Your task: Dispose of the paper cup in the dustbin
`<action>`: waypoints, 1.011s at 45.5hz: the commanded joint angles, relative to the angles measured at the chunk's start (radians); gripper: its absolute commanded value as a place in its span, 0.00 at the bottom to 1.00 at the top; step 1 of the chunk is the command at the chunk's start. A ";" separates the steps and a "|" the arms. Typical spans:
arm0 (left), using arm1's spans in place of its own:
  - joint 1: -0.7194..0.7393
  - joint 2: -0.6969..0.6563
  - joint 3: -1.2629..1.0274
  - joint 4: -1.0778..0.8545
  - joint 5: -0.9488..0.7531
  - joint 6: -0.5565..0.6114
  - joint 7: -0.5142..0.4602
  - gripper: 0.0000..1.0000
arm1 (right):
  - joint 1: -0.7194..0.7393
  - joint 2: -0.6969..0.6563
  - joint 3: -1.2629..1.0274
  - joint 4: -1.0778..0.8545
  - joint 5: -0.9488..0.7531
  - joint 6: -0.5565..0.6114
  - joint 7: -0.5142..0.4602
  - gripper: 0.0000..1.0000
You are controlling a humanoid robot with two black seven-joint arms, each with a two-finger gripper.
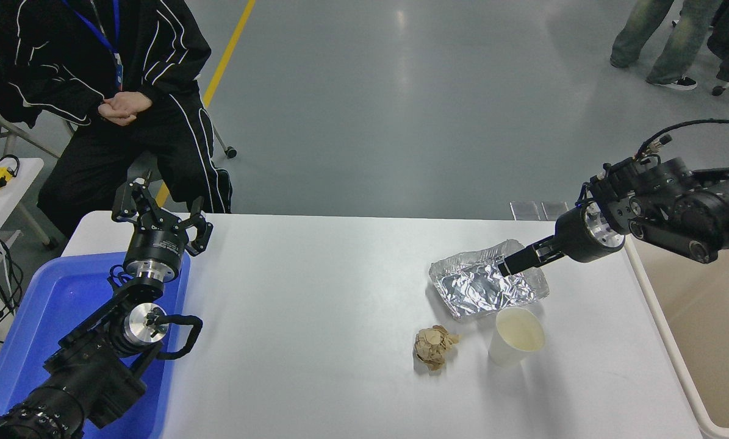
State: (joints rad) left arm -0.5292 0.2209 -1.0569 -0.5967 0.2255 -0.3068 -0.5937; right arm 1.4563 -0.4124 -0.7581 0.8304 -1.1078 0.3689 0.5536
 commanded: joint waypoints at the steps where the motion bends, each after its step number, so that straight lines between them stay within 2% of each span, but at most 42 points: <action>1: 0.000 0.000 0.000 0.000 0.000 0.000 0.000 1.00 | -0.063 -0.003 0.000 0.029 -0.044 -0.005 0.000 0.99; 12: 0.000 0.000 0.000 0.000 0.000 0.000 0.000 1.00 | -0.139 -0.005 0.014 -0.008 -0.046 -0.021 0.000 0.99; 18: 0.000 0.000 0.000 0.000 0.000 0.000 0.000 1.00 | -0.163 -0.003 0.011 -0.019 -0.046 -0.077 0.000 0.97; 21: 0.000 0.000 0.000 0.000 0.000 0.000 0.000 1.00 | -0.181 -0.003 0.005 -0.043 -0.046 -0.088 0.000 0.90; 26: 0.000 0.000 0.000 0.000 0.000 0.000 0.000 1.00 | -0.209 -0.003 0.000 -0.050 -0.046 -0.113 0.000 0.86; 32: 0.000 0.000 0.000 0.000 0.000 0.000 0.000 1.00 | -0.224 -0.003 0.000 -0.053 -0.046 -0.116 0.002 0.73; 35: 0.000 0.000 0.000 0.000 0.000 0.000 0.000 1.00 | -0.228 -0.003 0.000 -0.066 -0.046 -0.120 0.002 0.71; 41: 0.000 0.000 0.000 0.000 0.000 0.000 0.000 1.00 | -0.226 -0.003 -0.006 -0.077 -0.047 -0.119 0.003 0.49; 42: 0.000 0.000 0.000 0.000 0.000 0.000 0.000 1.00 | -0.223 -0.003 -0.015 -0.077 -0.047 -0.119 0.003 0.39; 44: 0.000 0.000 0.000 0.000 0.000 0.000 0.000 1.00 | -0.221 -0.003 -0.033 -0.077 -0.047 -0.117 0.003 0.26; 45: 0.000 0.000 0.000 0.000 0.000 0.000 0.000 1.00 | -0.220 -0.003 -0.050 -0.077 -0.047 -0.117 0.003 0.11; 46: 0.000 0.000 0.000 0.000 0.000 0.000 0.000 1.00 | -0.217 -0.003 -0.058 -0.077 -0.047 -0.116 0.003 0.02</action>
State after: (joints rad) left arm -0.5292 0.2209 -1.0569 -0.5967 0.2255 -0.3068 -0.5937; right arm 1.2412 -0.4158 -0.7668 0.7650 -1.1538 0.2578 0.5559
